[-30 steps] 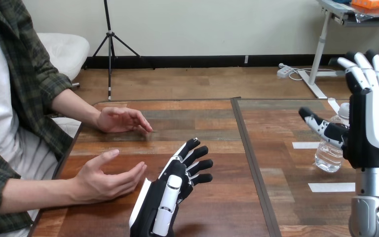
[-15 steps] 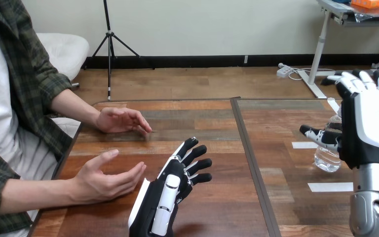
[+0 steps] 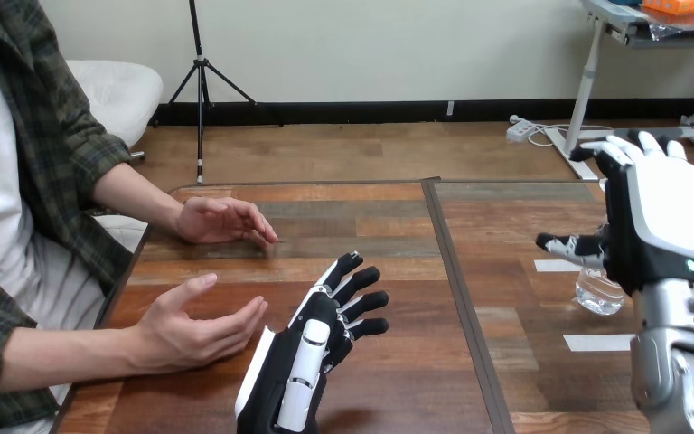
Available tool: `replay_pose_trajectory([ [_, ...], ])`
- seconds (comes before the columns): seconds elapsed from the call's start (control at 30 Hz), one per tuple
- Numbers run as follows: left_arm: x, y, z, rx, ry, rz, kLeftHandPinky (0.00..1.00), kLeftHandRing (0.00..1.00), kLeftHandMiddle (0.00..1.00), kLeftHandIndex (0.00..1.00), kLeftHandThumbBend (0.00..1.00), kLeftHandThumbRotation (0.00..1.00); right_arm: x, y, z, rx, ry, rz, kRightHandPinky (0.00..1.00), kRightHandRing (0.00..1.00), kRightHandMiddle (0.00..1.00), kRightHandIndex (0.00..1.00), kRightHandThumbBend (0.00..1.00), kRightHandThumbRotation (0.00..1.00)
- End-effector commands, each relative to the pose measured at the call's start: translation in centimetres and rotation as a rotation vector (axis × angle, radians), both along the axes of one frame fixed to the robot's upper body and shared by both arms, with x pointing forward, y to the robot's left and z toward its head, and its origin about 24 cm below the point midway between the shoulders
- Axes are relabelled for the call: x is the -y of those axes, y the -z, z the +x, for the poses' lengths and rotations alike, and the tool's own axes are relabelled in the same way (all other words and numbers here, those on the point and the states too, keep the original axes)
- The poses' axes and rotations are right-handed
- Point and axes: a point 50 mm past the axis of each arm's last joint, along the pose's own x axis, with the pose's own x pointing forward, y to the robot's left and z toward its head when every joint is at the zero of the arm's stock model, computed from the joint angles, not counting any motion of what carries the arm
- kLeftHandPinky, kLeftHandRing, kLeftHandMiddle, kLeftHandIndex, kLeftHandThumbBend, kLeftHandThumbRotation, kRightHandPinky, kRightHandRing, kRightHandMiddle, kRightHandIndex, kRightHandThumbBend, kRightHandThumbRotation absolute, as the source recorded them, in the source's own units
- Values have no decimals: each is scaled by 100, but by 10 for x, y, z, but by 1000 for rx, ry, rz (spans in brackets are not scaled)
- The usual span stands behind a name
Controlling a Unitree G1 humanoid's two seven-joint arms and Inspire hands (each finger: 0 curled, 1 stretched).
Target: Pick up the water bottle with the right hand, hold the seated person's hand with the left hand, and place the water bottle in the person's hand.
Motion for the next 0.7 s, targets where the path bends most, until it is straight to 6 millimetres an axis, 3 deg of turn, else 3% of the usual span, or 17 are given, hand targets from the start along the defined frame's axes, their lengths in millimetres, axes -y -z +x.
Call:
replay_pose_trajectory([
  [0.0,13,-19,12,82,-2,-67,74,82,87,91,48,100,4,-35,23,72,-4,-61,97,95,85,74,84,1],
  [0.67,10,-19,12,83,-9,-70,72,81,87,91,47,100,18,-27,42,-40,49,-81,100,98,87,76,82,4],
])
